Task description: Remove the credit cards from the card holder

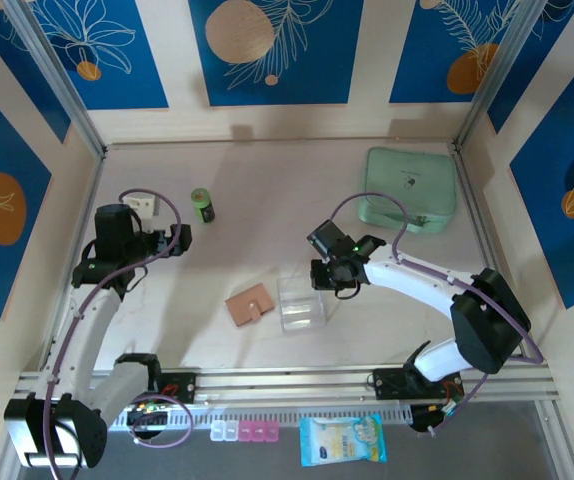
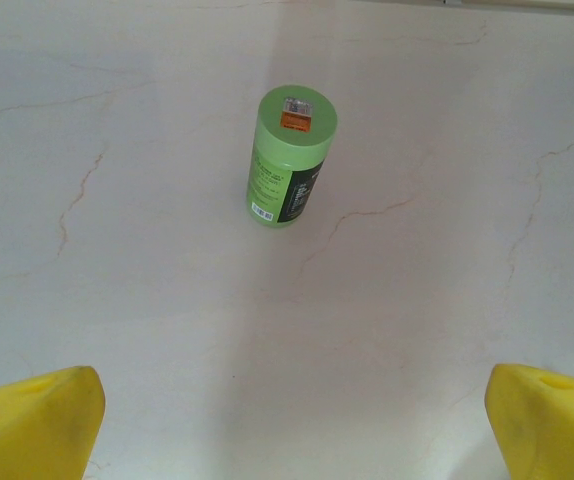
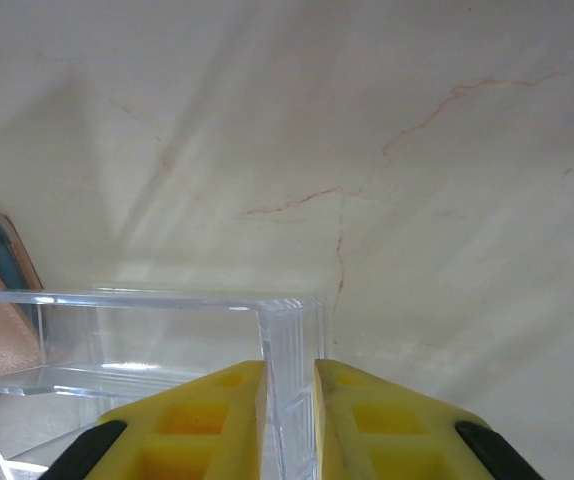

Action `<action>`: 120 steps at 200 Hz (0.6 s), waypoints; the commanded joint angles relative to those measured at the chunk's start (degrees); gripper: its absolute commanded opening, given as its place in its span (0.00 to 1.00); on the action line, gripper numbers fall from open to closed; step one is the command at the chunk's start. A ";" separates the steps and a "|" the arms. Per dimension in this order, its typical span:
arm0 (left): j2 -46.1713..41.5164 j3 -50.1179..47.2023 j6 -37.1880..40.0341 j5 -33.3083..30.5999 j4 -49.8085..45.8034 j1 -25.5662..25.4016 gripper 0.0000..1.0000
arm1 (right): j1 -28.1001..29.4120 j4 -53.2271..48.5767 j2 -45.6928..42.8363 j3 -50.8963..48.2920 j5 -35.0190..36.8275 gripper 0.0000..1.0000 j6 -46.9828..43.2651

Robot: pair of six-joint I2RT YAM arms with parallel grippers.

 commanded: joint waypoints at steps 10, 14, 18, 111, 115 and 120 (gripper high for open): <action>-1.44 -0.84 0.95 0.46 0.91 -0.40 0.98 | 0.62 -1.14 -0.28 1.53 -0.49 0.21 0.73; -1.50 -0.90 1.00 0.46 0.96 -0.41 0.98 | 0.62 -1.00 -0.22 1.57 -0.58 0.21 0.73; -1.57 -0.92 0.99 0.38 0.92 -0.37 0.98 | 0.63 -0.90 -0.05 1.60 -0.70 0.21 0.73; -2.43 -1.19 1.17 0.63 1.18 -0.39 0.98 | 1.25 -0.68 3.63 2.18 -0.55 0.20 0.65; -2.47 -1.19 1.17 0.63 1.26 -0.39 0.98 | 1.24 -0.61 3.70 2.20 -0.51 0.19 0.70; -2.45 -1.19 1.12 0.63 1.24 -0.37 0.98 | 1.24 -0.59 3.73 2.20 -0.49 0.19 0.73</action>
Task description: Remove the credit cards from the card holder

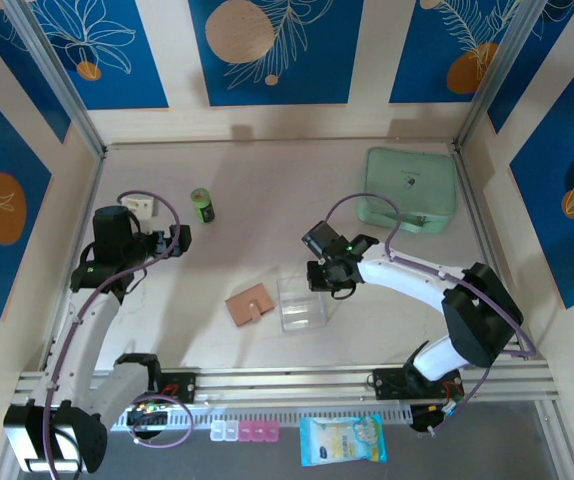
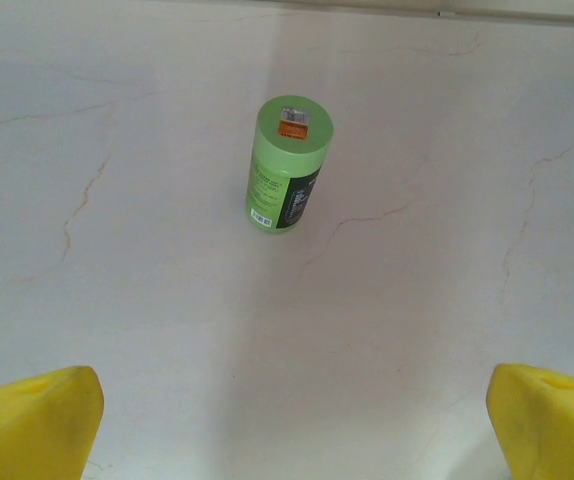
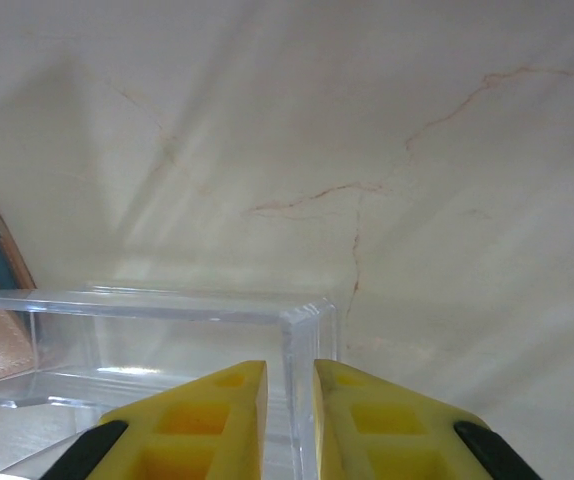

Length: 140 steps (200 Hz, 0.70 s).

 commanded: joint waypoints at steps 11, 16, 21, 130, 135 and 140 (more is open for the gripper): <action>-0.90 -0.84 1.19 0.58 1.10 -0.37 0.98 | 0.42 -0.73 0.82 1.11 -0.15 0.17 0.82; -0.86 -0.88 1.23 0.56 1.15 -0.38 0.98 | 0.42 -0.75 0.67 1.07 -0.10 0.16 0.94; -0.82 -0.89 1.23 0.57 1.16 -0.41 0.98 | 0.42 -0.74 0.55 1.07 -0.02 0.15 1.04; 0.29 -0.89 1.50 -0.14 0.41 -0.40 0.99 | -2.54 -6.88 0.55 8.88 2.69 0.07 -1.48; 0.31 -0.89 1.47 -0.14 0.38 -0.41 0.99 | -3.21 -6.93 1.12 9.87 2.66 0.07 -1.91; 0.33 -0.87 1.43 -0.05 0.39 -0.37 0.99 | -3.62 -7.07 1.54 10.65 2.60 0.07 -2.19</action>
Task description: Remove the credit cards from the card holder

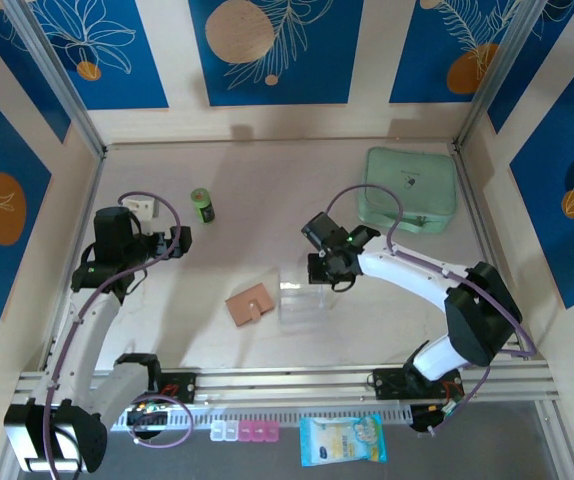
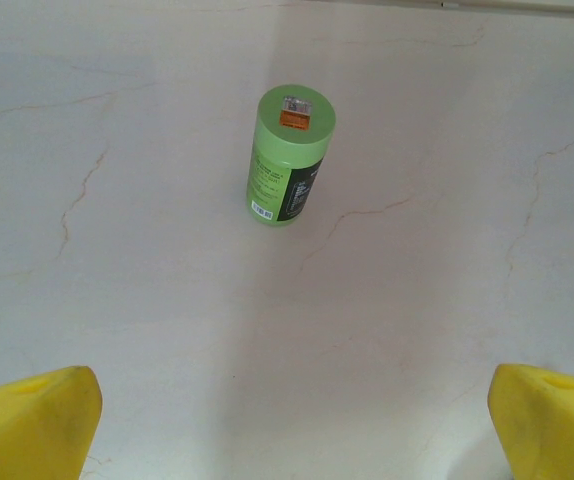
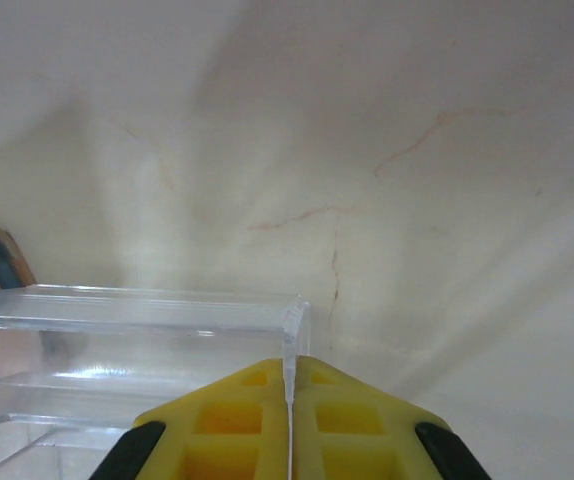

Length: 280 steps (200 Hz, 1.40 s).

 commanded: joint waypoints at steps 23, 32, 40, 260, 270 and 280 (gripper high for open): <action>0.16 -0.33 1.47 -0.04 0.43 -0.40 0.99 | -4.85 -1.84 4.77 9.81 -0.14 0.07 -3.34; 0.16 -0.38 1.43 -0.11 0.32 -0.41 0.99 | -5.82 -2.05 6.55 12.24 -0.08 0.07 -4.00; 0.11 -0.39 1.48 -0.11 0.32 -0.42 0.99 | -6.52 -2.20 8.26 14.42 -0.08 0.07 -4.61; 0.38 -0.58 1.61 0.24 0.36 -0.35 0.99 | -10.03 -7.23 35.21 41.77 1.98 0.17 -8.85; 0.71 -0.57 1.48 0.24 0.35 -0.44 0.99 | -10.06 -7.56 34.99 42.19 1.82 0.17 -8.87; 1.03 -0.43 1.39 0.45 0.14 -0.50 0.99 | -10.07 -7.97 34.71 42.55 1.83 0.18 -9.00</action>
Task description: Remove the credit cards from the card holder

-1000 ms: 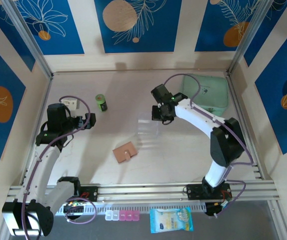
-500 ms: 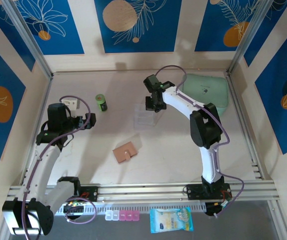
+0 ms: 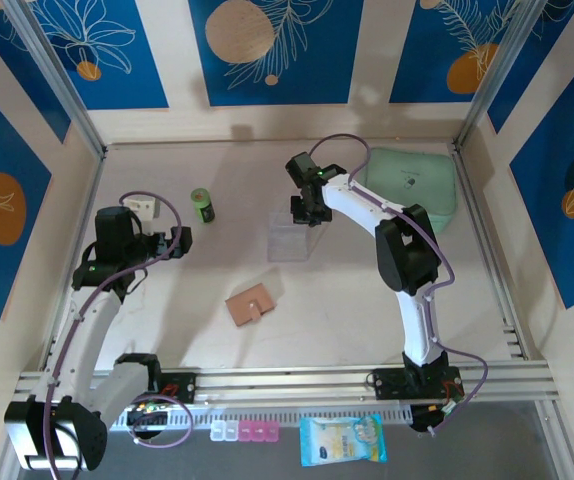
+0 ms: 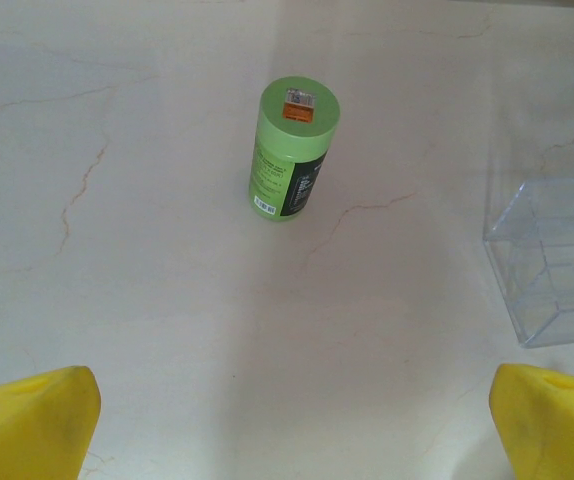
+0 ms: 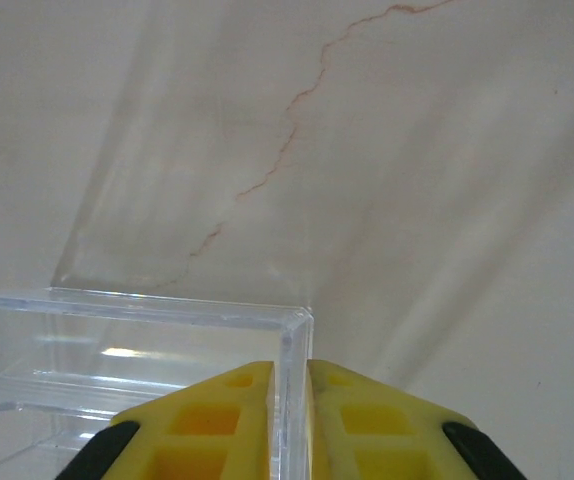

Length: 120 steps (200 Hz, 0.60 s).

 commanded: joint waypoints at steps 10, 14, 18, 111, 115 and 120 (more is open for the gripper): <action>0.69 -0.32 0.89 0.94 0.09 -0.49 0.99 | 0.28 -2.31 -0.81 2.60 0.48 0.19 0.27; 0.80 -0.24 0.78 1.04 0.02 -0.50 0.99 | 0.26 -2.51 -1.08 2.68 0.54 0.19 0.28; 0.88 -0.20 0.70 1.05 -0.07 -0.59 0.99 | 0.26 -2.66 -1.41 2.77 0.53 0.19 0.36; 13.86 7.53 -4.91 1.42 -11.40 -5.75 0.92 | 5.27 1.07 -15.92 -9.39 -6.06 0.27 3.30; 14.07 7.66 -5.41 1.32 -11.53 -6.51 0.92 | 5.63 1.37 -16.68 -10.10 -6.33 0.27 3.53; 14.28 7.69 -5.98 1.31 -11.55 -7.46 0.92 | 6.06 1.71 -17.58 -11.03 -6.69 0.28 3.85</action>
